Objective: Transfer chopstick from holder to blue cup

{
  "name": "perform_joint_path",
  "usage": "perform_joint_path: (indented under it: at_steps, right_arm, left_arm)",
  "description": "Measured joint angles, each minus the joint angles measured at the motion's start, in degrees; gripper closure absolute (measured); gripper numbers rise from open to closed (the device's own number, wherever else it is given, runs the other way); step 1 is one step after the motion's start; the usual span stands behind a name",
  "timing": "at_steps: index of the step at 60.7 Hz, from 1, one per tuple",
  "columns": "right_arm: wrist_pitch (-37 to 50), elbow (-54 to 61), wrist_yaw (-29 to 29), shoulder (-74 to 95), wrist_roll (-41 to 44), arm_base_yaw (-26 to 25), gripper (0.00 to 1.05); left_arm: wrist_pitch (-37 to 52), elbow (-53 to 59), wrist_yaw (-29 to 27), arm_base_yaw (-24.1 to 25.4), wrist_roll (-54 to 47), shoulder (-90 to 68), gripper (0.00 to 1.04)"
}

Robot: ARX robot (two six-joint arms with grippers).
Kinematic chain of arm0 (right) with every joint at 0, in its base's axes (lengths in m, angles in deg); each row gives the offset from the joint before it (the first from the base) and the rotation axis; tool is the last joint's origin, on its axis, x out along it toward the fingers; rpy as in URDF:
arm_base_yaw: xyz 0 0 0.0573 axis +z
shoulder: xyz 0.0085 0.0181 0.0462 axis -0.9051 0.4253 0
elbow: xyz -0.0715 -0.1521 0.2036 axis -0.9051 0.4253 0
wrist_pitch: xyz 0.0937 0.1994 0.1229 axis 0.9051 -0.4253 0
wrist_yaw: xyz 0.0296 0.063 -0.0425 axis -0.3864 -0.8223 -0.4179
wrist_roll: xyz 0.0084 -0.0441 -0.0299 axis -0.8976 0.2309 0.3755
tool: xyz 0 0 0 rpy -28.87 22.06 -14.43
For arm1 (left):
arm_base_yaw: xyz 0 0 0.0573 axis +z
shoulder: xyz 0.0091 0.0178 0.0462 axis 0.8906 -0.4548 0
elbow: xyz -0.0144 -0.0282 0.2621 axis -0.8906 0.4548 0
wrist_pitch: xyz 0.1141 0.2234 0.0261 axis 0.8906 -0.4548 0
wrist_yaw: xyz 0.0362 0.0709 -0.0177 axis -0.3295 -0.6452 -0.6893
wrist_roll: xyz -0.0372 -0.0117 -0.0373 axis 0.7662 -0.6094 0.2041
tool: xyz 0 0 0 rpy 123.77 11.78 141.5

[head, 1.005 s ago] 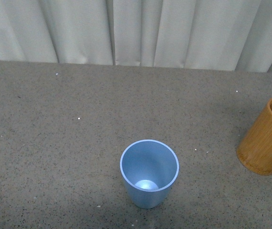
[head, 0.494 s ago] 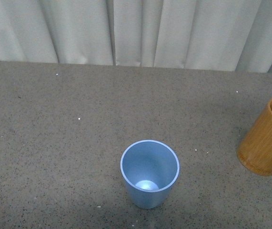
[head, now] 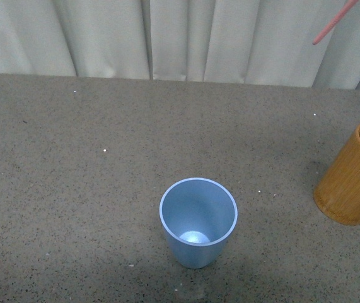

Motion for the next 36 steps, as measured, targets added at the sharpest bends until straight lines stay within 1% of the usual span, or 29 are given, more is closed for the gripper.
perform_joint_path:
  at_steps: [14,36]
  right_arm:
    - [3.63,2.34,-0.07,0.55,-1.62,4.35,1.04]
    - [9.18,5.09,-1.38,5.49,-3.83,8.87,1.04]
  left_arm:
    - [0.00,0.00,0.00,0.00,0.00,0.02,0.07]
    - [0.00,0.00,0.00,0.00,0.00,0.02,0.07]
